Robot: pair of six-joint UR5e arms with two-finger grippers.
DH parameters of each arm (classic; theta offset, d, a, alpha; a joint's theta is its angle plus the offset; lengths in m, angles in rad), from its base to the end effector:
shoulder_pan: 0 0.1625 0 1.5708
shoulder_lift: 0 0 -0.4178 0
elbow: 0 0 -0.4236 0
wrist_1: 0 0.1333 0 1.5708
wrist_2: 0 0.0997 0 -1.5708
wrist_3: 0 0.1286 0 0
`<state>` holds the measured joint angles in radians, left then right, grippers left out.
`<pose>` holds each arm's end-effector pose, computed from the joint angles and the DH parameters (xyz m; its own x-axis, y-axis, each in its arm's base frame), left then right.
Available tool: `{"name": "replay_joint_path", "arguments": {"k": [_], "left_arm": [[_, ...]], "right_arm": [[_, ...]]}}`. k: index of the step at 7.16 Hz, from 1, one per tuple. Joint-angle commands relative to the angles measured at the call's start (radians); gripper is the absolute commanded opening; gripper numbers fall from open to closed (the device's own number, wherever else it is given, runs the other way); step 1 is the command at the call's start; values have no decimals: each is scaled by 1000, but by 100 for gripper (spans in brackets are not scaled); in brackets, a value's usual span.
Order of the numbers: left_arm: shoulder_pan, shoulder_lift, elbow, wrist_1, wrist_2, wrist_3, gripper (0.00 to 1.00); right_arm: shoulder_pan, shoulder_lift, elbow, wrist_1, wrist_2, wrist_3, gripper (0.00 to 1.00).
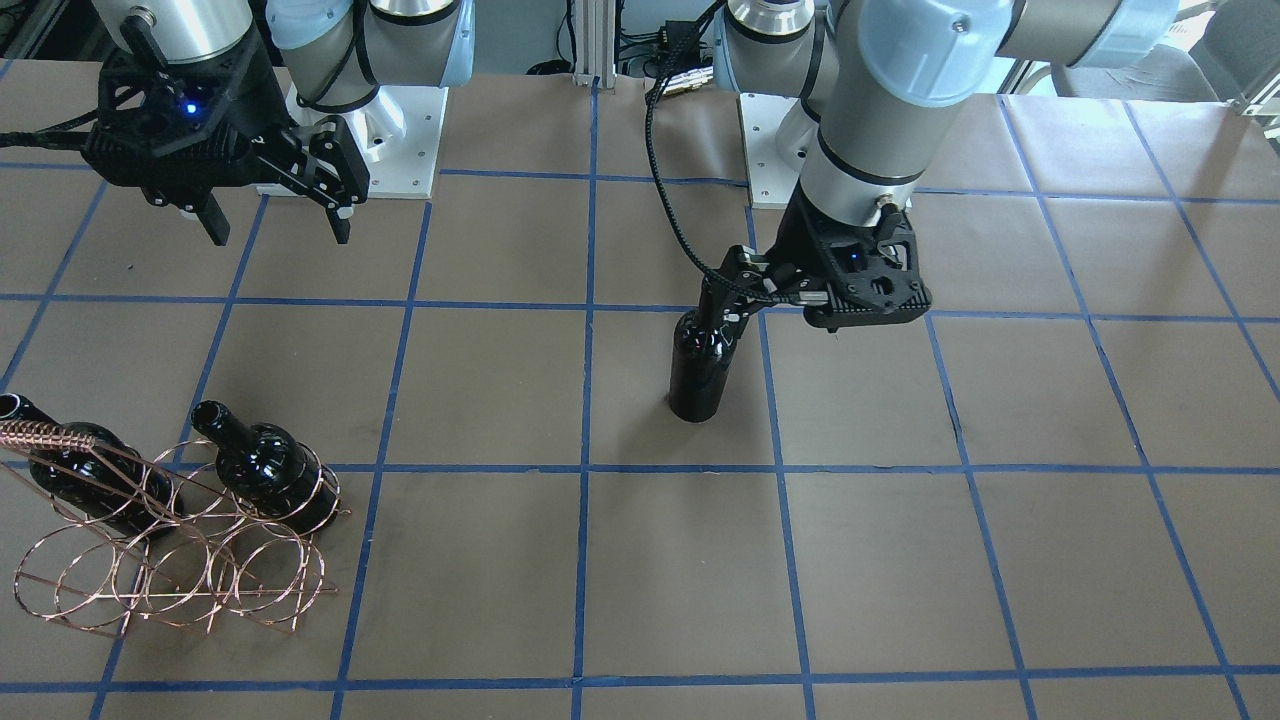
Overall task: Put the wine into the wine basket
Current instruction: 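Raise the left gripper away while the right gripper moves toward the bottle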
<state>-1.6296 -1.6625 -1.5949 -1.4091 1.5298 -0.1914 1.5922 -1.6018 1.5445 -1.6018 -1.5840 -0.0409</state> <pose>-0.1715 -0.5554 0.4058 -0.9903 -0.1302 0.0489 -0.1321 0.9905 -0.0372 0.1427 -0.5177 0.4851 -0.9980 -0.0609 0.0167 -0.0622 0.9942 -0.0876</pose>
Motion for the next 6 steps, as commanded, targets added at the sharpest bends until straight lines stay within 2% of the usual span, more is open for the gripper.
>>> {"name": "replay_joint_path", "arguments": {"k": [1, 2, 4, 6], "left_arm": [[132, -11, 91, -62, 21, 168, 100], [208, -13, 89, -106, 21, 229, 100], [357, 3, 92, -108, 85, 320, 100], [419, 10, 90, -113, 90, 424, 100]], "right_arm": [[31, 2, -6, 5, 33, 57, 100], [88, 9, -15, -4, 32, 122, 100], [243, 58, -46, -12, 29, 330, 100], [398, 152, -131, -26, 32, 555, 99]]}}
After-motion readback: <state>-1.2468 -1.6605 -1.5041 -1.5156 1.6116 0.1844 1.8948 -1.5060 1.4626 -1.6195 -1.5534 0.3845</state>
